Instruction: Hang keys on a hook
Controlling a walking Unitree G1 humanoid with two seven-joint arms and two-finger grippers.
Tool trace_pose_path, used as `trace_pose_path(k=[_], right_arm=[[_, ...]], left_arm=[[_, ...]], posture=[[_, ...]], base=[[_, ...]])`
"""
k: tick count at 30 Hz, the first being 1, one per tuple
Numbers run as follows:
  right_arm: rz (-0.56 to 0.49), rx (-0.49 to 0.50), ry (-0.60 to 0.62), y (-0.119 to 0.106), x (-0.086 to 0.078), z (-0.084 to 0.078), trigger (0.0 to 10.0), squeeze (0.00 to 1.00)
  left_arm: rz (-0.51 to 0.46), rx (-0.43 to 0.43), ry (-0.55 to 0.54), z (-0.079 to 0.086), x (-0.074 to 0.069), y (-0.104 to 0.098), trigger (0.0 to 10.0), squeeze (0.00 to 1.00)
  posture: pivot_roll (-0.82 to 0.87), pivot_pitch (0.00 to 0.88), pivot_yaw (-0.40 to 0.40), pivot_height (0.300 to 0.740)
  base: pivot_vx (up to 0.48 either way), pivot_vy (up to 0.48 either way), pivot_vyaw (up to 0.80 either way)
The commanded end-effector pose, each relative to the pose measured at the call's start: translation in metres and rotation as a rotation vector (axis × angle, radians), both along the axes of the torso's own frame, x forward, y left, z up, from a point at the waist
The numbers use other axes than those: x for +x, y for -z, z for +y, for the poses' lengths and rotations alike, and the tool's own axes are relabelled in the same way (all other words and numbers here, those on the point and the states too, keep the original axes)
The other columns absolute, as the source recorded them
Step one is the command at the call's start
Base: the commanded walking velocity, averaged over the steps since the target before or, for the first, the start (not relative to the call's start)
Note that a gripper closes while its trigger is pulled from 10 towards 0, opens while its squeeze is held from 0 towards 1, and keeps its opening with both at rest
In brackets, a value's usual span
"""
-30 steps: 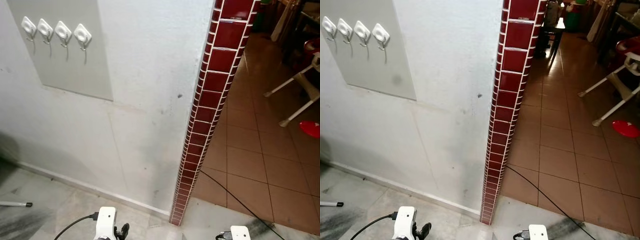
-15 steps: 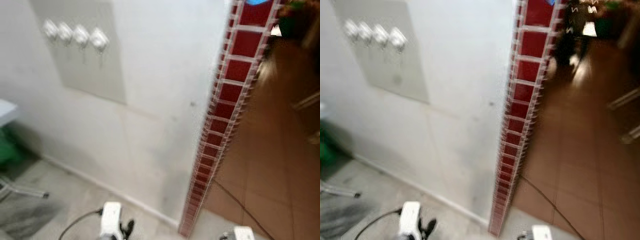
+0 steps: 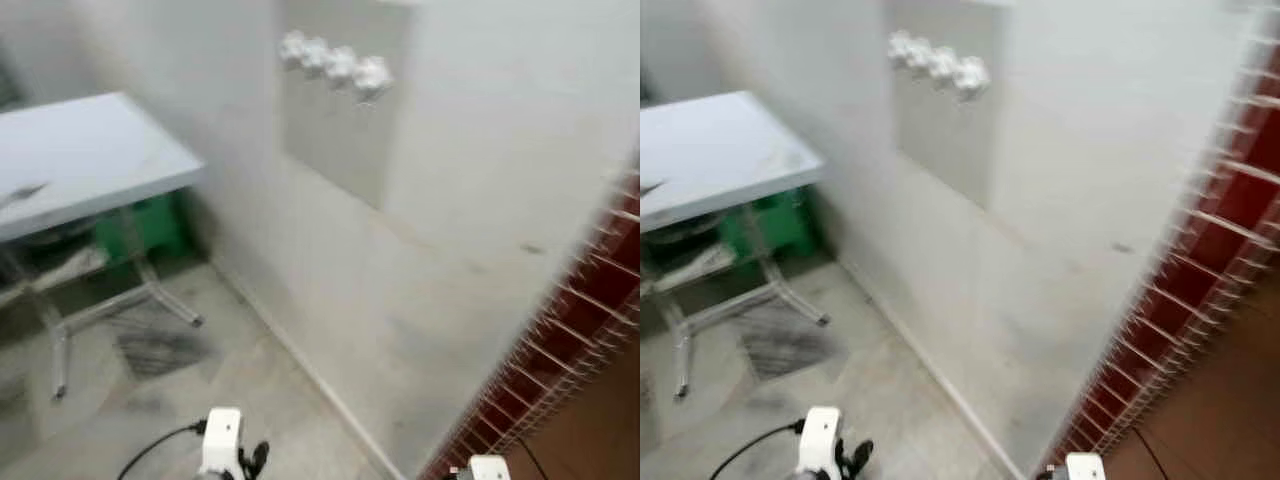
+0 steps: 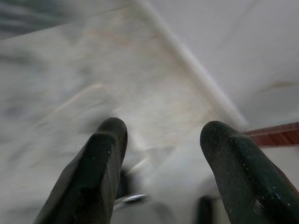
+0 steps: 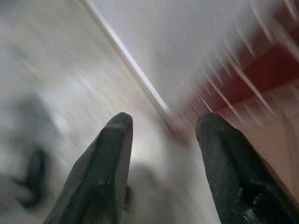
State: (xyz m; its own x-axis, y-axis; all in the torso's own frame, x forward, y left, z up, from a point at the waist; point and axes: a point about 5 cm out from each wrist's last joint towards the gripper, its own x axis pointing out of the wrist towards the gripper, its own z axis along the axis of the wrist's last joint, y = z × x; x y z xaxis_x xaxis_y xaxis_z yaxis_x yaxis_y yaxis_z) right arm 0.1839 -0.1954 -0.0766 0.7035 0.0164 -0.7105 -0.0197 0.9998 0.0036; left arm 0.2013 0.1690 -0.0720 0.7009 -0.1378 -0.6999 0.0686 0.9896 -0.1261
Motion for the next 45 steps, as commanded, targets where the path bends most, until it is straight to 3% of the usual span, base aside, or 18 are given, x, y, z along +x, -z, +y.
trace_pose_path(k=[1, 35, 45], right_arm=[[0.048, -0.01, 0.02, 0.005, -0.013, -0.009, 10.0, 0.0], [0.026, 0.01, 0.025, 0.003, -0.006, -0.005, 10.0, 0.0], [0.01, 0.042, 0.04, 0.001, -0.003, -0.004, 10.0, 0.0]], left_arm=[[-0.02, -0.026, 0.011, -0.013, 0.006, -0.003, 10.0, 0.0], [-0.063, -0.04, 0.007, -0.015, 0.017, -0.009, 10.0, 0.0], [-0.071, -0.065, -0.008, -0.017, 0.019, -0.011, 10.0, 0.0]], posture=[[-0.01, 0.0, -0.049, 0.74], [-0.01, 0.0, -0.042, 0.74], [-0.01, 0.0, -0.042, 0.74]], base=[[0.0, 0.0, 0.8], [0.0, 0.0, 0.8], [0.0, 0.0, 0.0]])
